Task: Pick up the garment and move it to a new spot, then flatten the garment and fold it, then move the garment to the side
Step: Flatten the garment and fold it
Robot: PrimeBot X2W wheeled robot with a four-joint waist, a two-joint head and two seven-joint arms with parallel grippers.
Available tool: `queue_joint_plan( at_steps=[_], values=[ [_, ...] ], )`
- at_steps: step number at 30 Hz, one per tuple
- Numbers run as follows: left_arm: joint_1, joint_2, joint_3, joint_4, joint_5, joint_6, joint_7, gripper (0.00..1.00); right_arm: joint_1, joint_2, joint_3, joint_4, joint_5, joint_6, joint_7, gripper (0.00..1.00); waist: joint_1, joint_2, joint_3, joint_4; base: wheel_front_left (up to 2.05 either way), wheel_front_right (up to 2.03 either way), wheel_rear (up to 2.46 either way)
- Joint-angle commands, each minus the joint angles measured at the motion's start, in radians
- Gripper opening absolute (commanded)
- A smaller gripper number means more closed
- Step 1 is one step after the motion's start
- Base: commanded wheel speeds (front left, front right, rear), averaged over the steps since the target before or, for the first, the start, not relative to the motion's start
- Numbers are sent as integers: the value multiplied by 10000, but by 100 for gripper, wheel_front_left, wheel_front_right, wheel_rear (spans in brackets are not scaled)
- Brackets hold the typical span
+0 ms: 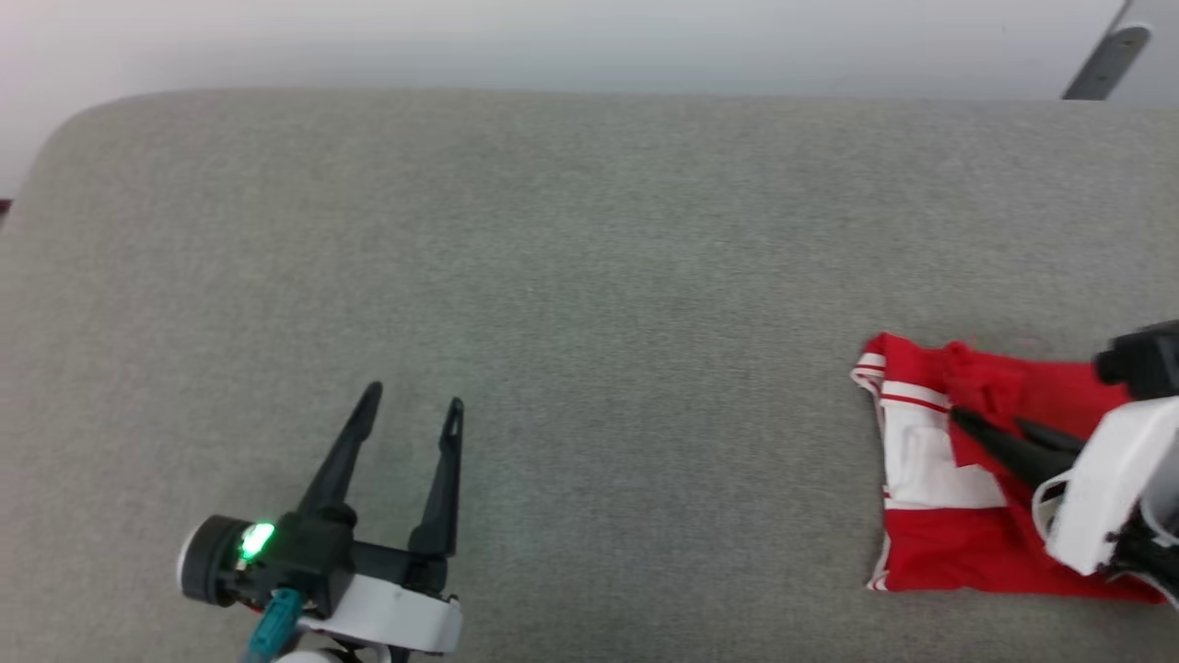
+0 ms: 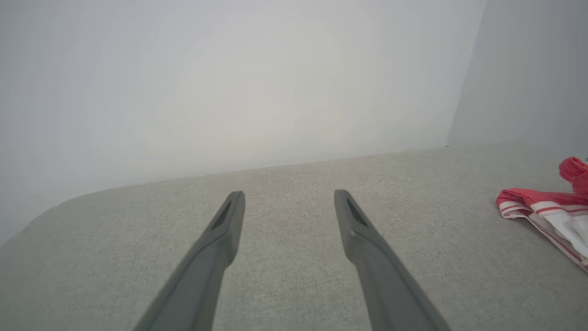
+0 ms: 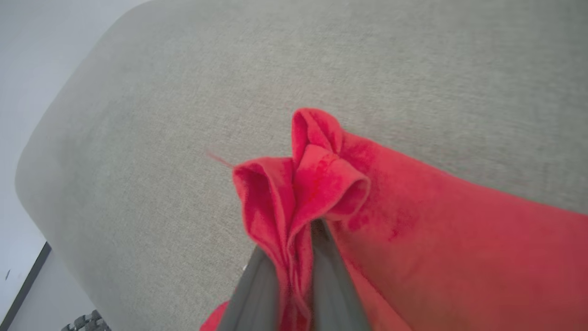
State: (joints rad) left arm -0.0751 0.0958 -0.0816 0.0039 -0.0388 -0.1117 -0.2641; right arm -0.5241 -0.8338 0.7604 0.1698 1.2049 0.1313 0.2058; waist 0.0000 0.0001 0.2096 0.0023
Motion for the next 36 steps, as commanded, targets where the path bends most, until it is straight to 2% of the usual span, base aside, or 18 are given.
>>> queue_joint_plan(
  at_steps=[1, 5, 9, 18, 19, 20, 21, 22, 29, 36],
  values=[
    [-42, -37, -23, 50, -71, -50, 5, 100, -113, 92, -11, 43, -230, -13, 73, 0, 0, -1, 54, 256, 0, 0, 0],
    [-208, -102, -131, 126, -135, -105, 5, 100, -126, 652, -53, 175, -766, -13, 440, 0, 0, -1, 179, 646, 0, 0, 0],
    [-278, -151, -146, 68, -149, -138, 5, 100, -29, 923, -230, 313, -1155, -13, 718, 0, 0, -1, 345, 878, 0, 0, 0],
    [-431, -255, -176, 246, -162, -188, 5, 100, 285, 1509, -487, 796, -1865, -13, 888, 0, 0, -1, 387, 970, 0, 0, 0],
    [-410, -264, -144, 272, -164, -192, 5, 100, 295, 1588, -545, 824, -1923, -13, 841, 5, 0, -1, 339, 934, 0, 0, 0],
    [-379, -269, -102, 299, -171, -195, 5, 100, 298, 1642, -596, 842, -1971, -13, 796, 21, 0, -1, 287, 889, 0, 0, 0],
    [-348, -265, -61, 327, -172, -198, 5, 100, 290, 1690, -637, 850, -2020, -13, 753, 50, 0, -1, 231, 835, 0, 0, 0],
    [-313, -241, -13, 362, -181, -200, 5, 100, 281, 1757, -697, 850, -2032, -13, 704, 100, 0, -1, 169, 773, 0, 0, 0],
    [-119, -107, 141, 590, -228, -193, 5, 100, 311, 1871, -1149, 671, -2020, -13, 195, 100, 0, -1, -227, 259, 0, 0, 0],
    [-40, -80, 134, 737, -249, -198, 5, 100, 478, 1567, -1610, 1035, -2333, -13, -1246, 100, 0, -1, -442, -241, 0, 0, 0]
  ],
)
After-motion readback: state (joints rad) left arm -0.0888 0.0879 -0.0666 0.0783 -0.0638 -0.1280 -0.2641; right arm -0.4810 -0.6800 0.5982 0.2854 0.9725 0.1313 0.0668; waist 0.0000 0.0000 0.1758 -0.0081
